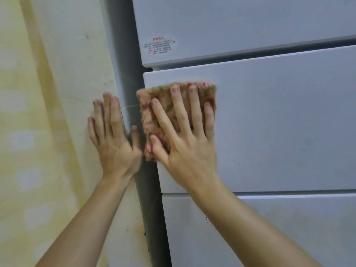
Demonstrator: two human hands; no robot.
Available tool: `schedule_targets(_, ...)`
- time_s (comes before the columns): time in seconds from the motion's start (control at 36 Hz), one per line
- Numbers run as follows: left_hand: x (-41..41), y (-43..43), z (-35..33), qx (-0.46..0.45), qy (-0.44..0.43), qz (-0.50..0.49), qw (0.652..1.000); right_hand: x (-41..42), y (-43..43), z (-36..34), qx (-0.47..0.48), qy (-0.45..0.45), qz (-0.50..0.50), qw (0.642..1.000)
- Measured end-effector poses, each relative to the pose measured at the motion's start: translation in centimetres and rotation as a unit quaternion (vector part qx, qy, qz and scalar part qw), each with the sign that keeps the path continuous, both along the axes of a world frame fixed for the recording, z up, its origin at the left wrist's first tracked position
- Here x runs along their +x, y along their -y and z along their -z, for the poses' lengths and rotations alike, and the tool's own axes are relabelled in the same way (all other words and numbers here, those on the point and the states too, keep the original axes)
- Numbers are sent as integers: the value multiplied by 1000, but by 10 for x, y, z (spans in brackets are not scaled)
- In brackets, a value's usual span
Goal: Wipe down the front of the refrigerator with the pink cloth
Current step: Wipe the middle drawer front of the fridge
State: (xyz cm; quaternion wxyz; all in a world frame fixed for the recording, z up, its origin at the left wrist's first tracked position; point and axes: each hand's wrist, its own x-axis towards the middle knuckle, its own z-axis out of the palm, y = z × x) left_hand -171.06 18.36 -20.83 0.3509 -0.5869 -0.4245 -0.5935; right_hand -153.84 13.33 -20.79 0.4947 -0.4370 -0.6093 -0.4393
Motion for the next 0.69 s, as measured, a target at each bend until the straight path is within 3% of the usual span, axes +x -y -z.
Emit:
schedule_targets(0.19, -7, 2, 1, -28, -14, -9, 999, 9, 10, 98, -70, 64, 26, 995)
schedule_targets(0.33, -10, 1, 4, -38, -11, -9, 999, 3, 10, 67, -59, 60, 11, 996)
schedule_targets(0.53, -13, -1, 7, -11, -9, 32, 999, -17, -3, -54, 7, -25, -6, 1000)
schedule_targets(0.69, -12, -3, 8, 2, 5, 31, 999, -15, 1, -1, -5, -27, 7, 1000)
